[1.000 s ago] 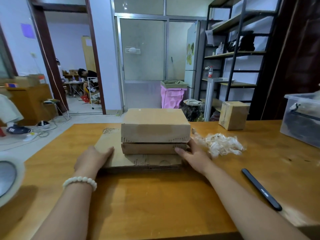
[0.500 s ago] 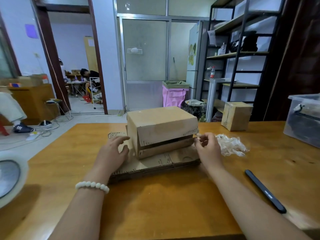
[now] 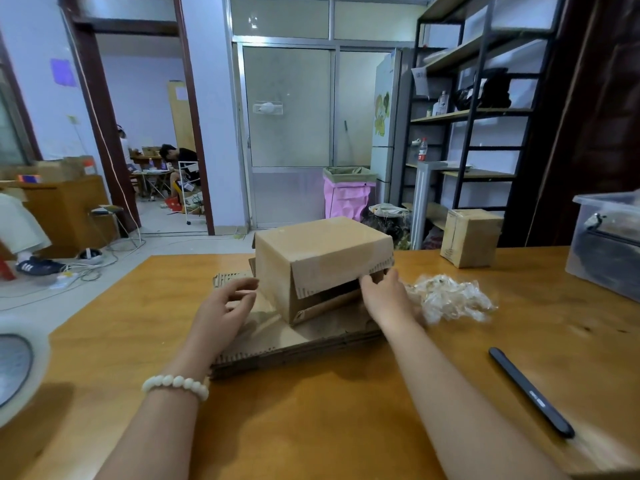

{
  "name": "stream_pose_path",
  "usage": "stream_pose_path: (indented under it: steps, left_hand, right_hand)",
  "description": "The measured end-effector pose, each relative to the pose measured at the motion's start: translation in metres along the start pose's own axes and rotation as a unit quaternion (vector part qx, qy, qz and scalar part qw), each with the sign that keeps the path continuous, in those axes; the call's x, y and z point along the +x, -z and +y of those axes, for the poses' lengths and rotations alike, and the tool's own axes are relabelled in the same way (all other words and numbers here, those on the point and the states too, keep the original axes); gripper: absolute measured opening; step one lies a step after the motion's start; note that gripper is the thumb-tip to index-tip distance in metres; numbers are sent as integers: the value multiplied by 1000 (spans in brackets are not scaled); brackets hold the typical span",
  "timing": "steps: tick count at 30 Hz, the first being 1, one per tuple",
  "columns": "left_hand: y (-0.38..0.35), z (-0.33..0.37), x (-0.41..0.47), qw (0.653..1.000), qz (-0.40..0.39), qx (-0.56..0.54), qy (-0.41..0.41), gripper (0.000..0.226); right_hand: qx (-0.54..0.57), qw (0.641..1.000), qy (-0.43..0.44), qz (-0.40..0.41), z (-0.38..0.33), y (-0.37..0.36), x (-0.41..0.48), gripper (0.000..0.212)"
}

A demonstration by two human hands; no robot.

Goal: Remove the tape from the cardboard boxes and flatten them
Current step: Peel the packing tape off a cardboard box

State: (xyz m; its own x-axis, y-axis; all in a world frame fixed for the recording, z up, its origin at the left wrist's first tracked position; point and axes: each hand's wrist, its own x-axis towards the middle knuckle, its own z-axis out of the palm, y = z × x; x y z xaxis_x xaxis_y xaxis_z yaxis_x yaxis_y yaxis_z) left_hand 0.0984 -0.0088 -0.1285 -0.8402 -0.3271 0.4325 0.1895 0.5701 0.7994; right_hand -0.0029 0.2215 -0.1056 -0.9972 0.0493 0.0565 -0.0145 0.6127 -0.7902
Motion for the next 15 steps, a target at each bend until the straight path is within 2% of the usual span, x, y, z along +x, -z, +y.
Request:
stream_pose_path:
  steps: [4,6,8,11,15]
  left_hand:
    - [7,-7,5,998,61,-25,19,21]
    - [7,-9,6,995,71,-58,32,21]
    - [6,-10,6,994,64,-76,41,20]
    - [6,-12,6,996,47,-62,44,20]
    - [6,-13,7,997,41,-49,37,22]
  right_hand:
    - [-130,991,6,-32,1,-2,-24,81]
    - [-198,979,14,-38,-2,-2,-36,92]
    - [-216,975,23,-43,-6,-6,-45,96]
    - [-196,978,57,-42,-9,-16,-60,88]
    - [-187,960,205,-27,-11,-34,-78,63]
